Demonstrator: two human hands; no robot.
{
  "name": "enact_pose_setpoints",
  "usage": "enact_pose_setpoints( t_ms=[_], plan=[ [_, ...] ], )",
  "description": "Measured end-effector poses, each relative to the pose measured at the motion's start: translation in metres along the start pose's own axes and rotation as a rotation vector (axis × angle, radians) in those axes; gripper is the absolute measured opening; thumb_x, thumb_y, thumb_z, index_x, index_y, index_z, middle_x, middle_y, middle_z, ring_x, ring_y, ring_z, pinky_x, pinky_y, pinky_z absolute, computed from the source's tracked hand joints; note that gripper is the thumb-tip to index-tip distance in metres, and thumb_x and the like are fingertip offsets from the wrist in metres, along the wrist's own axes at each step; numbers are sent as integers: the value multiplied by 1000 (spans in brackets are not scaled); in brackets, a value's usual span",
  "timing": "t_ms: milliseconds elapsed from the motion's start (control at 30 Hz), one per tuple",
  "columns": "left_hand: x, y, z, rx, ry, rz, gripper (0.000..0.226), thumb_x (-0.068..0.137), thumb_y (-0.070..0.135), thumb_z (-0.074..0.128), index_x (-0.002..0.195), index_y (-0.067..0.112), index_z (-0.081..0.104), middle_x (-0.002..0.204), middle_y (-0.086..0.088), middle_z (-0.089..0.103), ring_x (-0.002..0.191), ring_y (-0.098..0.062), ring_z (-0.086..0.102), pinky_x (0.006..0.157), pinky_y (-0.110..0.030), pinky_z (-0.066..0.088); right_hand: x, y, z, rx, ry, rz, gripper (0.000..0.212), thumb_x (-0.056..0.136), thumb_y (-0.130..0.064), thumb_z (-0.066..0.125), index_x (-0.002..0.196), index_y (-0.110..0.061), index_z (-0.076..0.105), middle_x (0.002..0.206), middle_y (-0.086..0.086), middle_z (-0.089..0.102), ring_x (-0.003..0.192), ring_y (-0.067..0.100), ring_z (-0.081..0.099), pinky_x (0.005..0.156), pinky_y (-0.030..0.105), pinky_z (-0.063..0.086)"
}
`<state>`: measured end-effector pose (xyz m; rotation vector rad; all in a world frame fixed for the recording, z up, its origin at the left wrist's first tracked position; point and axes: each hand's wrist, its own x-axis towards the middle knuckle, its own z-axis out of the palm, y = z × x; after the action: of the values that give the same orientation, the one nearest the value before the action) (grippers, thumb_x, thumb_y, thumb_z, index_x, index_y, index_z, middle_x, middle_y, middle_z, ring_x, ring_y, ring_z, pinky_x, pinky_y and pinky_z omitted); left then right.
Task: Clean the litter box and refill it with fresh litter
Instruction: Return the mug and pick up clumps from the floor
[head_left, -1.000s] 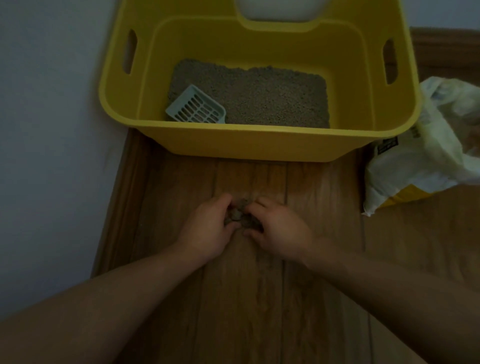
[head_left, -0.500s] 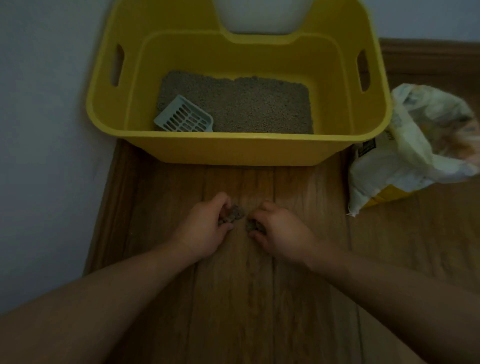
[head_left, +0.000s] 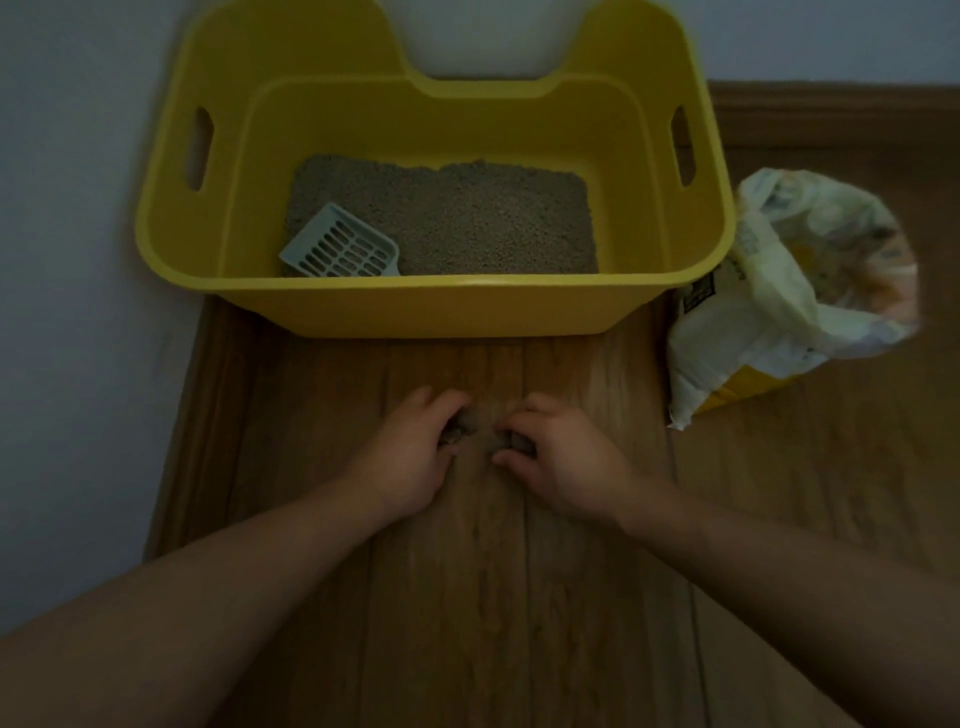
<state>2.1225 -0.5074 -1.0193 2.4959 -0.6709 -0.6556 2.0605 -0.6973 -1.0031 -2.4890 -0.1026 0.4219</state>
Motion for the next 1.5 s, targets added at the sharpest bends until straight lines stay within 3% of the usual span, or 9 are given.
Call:
enact_pose_setpoints(
  t_ms=[133, 300, 433, 700, 833, 967, 1167, 1333, 1500],
  plan=[
    [-3, 6, -4, -9, 42, 48, 25, 88, 15, 66, 110, 24, 57, 109, 4, 60, 98, -14, 56, 76, -26, 42, -3, 3, -1, -9, 3, -5, 33, 92, -34, 66, 120, -17, 67, 114, 1, 58, 102, 17, 57, 88, 30, 48],
    [-5, 17, -2, -29, 45, 52, 14, 90, 18, 64, 103, 21, 60, 101, 4, 63, 90, -12, 56, 76, -31, 47, -5, 3, -6, 2, 33, 27, 33, 91, -34, 67, 120, -17, 67, 110, 0, 57, 99, 16, 57, 84, 26, 44],
    [-6, 26, -3, -161, 105, -4, 11, 90, 18, 66, 97, 23, 60, 88, 11, 60, 77, -1, 54, 64, -23, 41, -10, 3, -13, 14, 44, 46, 33, 91, -34, 67, 122, -21, 66, 112, -1, 57, 100, 15, 56, 88, 30, 47],
    [-12, 50, -11, -344, 152, -80, 14, 90, 20, 68, 98, 29, 60, 87, 13, 62, 79, -2, 59, 68, -22, 48, -16, 6, -25, 50, 169, 76, 32, 87, -30, 74, 116, -16, 71, 99, -7, 52, 91, 12, 55, 79, 23, 39],
    [-19, 60, -17, -341, 190, -68, 15, 89, 20, 68, 97, 31, 60, 84, 12, 62, 74, -3, 58, 65, -25, 50, -22, 5, -37, 24, 203, 53, 30, 85, -32, 75, 111, -17, 73, 99, -2, 59, 91, 15, 58, 82, 29, 48],
    [-37, 79, -35, -352, 201, -97, 16, 90, 19, 66, 102, 28, 62, 90, 12, 62, 81, -5, 60, 73, -32, 57, -36, -6, -58, 8, 250, 45, 30, 85, -32, 75, 112, -18, 72, 102, -1, 61, 93, 16, 59, 84, 31, 50],
    [-83, 144, -88, -376, 196, -86, 18, 91, 21, 64, 105, 32, 60, 93, 15, 62, 83, -2, 60, 74, -27, 57, -86, -56, -117, 14, 297, 43, 29, 84, -30, 76, 111, -18, 73, 96, -8, 54, 89, 10, 56, 81, 23, 45],
    [-126, 222, -160, -372, 229, -86, 19, 91, 23, 65, 101, 38, 58, 89, 16, 62, 80, 1, 60, 66, -15, 51, -145, -115, -196, 49, 341, 86, 29, 85, -30, 76, 111, -17, 73, 94, -8, 55, 86, 7, 54, 77, 19, 41],
    [-169, 312, -252, -414, 283, -34, 13, 90, 21, 68, 97, 29, 62, 82, 12, 64, 76, -6, 61, 66, -22, 53, -207, -176, -301, 154, 447, 170, 31, 83, -29, 78, 110, -14, 74, 93, -7, 60, 85, 6, 56, 79, 18, 42]
  ],
)
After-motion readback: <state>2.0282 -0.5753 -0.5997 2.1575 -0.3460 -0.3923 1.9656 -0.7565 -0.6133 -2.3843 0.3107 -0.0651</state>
